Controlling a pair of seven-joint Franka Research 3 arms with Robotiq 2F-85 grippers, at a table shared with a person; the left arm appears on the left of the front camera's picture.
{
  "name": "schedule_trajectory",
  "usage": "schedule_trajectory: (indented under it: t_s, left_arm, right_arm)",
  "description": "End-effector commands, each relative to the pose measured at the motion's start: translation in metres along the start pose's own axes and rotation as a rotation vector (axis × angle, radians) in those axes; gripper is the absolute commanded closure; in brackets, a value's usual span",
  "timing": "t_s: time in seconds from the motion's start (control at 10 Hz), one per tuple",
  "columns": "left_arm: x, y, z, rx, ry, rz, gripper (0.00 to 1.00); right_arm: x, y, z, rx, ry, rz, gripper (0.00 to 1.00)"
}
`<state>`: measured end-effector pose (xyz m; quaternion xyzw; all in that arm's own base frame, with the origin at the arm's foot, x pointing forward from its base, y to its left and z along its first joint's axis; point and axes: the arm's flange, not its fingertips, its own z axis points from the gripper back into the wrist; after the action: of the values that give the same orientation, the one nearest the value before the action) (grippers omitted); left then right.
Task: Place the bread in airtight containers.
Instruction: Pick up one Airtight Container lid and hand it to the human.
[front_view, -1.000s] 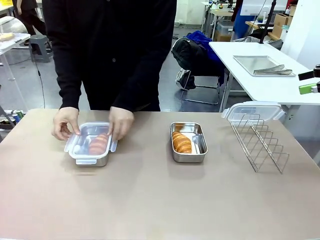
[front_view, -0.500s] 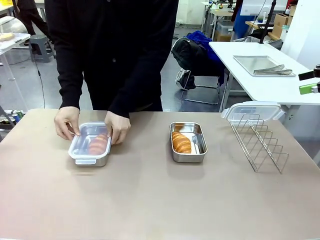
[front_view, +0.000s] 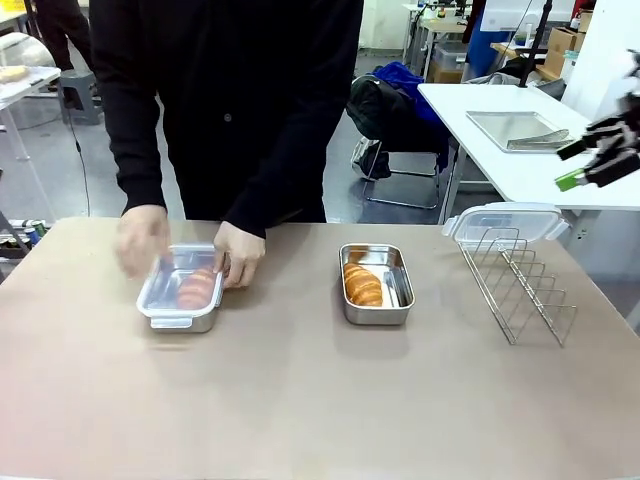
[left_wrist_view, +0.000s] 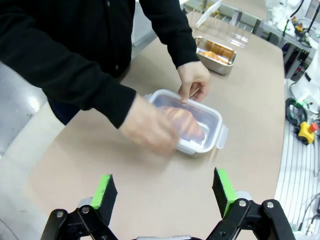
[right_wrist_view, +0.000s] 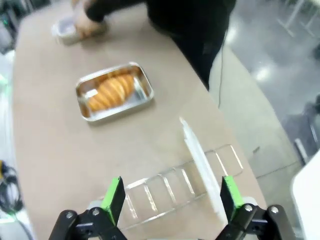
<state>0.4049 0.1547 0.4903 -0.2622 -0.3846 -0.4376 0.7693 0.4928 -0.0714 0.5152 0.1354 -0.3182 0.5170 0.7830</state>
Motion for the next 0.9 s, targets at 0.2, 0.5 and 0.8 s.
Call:
schedule_trajectory:
  t_s: [0.2,0.5,0.8]
  left_arm:
    - [0.001,-0.001,0.000,-0.001,-0.026,-0.021,0.00]
    - [0.001,-0.001,0.000,-0.001,-0.026,-0.021,0.00]
    - [0.001,-0.001,0.000,-0.001,-0.026,-0.021,0.00]
  right_arm:
    - [0.026,-0.038,-0.059,0.027,0.384,0.151,0.00]
    - [0.019,-0.044,-0.091,0.045,0.485,0.264,0.00]
    - [0.008,-0.052,-0.120,0.055,0.509,0.338,0.00]
